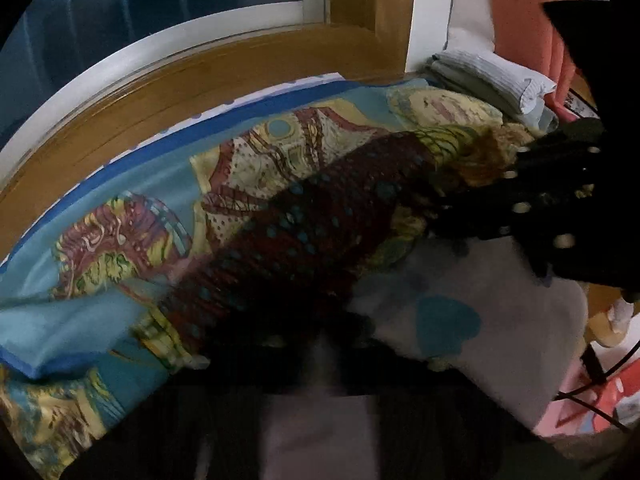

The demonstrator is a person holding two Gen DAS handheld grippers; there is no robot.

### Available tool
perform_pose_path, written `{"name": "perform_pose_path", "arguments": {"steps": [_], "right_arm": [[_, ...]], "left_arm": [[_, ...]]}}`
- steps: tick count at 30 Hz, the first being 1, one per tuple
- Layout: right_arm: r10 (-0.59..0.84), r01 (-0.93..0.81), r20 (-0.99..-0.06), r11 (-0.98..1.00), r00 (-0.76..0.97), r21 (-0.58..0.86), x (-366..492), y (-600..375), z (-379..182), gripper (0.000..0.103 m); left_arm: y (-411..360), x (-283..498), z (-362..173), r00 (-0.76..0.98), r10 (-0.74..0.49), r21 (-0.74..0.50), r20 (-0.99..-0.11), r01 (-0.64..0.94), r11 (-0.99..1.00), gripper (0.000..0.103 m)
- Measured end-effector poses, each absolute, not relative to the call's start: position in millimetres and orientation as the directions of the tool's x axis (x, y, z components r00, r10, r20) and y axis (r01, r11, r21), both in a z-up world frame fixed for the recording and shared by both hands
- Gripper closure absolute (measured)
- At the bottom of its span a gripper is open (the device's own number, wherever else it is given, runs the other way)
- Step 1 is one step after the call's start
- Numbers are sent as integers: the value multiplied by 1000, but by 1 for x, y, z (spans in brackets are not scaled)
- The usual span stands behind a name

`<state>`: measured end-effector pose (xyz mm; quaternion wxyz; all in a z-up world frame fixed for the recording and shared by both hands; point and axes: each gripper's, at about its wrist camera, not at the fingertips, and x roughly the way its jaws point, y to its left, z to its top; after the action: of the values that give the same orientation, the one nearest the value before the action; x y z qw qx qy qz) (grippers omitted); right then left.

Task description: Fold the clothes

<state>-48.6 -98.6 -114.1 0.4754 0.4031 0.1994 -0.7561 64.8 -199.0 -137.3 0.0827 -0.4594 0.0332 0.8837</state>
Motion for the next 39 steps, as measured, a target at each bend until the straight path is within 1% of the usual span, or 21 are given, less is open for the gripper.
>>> {"name": "perform_pose_path", "arguments": {"steps": [1,6,11,13,17,22,27,28,31,32,37,39], "right_arm": [[-572,878,-793,-467,-211,104,-50,-97,-111,103],[-612,892,-768,-434,-190,125,-34,-86,-83,103],[-646,897,-752,-400,-129,189,-16,-71,-64,103],[-635,905,-763,-387,-123,176,-5,-67,-62,103],[-601,908,-793,-380,-98,175,6,-63,-69,103],[-517,903,-851,-402,-86,154,12,-70,-107,103],[-428,897,-899,-426,-87,116,12,-60,-117,101],[-410,896,-908,-430,-87,108,12,-58,-118,97],[-354,893,-931,-441,-88,84,12,-51,-124,96],[-335,892,-938,-445,-88,76,12,-49,-125,96],[-436,913,-900,-369,-7,172,22,-30,-77,96],[-527,925,-850,-329,-12,191,26,-26,-55,95]], "left_arm": [[-200,67,-133,-564,131,-29,-815,-186,-982,101],[-196,93,-102,-542,194,-49,-817,-271,-961,102],[-195,118,-82,-489,257,-119,-834,-294,-948,102],[-194,122,-80,-469,274,-145,-840,-292,-945,102],[-185,127,-87,-437,273,-147,-857,-300,-943,102],[-180,122,-121,-335,262,-175,-905,-266,-948,99],[-180,132,-124,-298,304,-236,-905,-245,-941,90],[-180,135,-123,-290,317,-251,-903,-244,-937,90],[-185,147,-121,-265,367,-313,-892,-225,-923,88],[-186,153,-118,-275,361,-306,-891,-223,-926,87],[-207,182,-95,-331,337,-287,-882,-192,-939,86],[-223,189,-86,-368,317,-278,-874,-155,-948,85]]}}
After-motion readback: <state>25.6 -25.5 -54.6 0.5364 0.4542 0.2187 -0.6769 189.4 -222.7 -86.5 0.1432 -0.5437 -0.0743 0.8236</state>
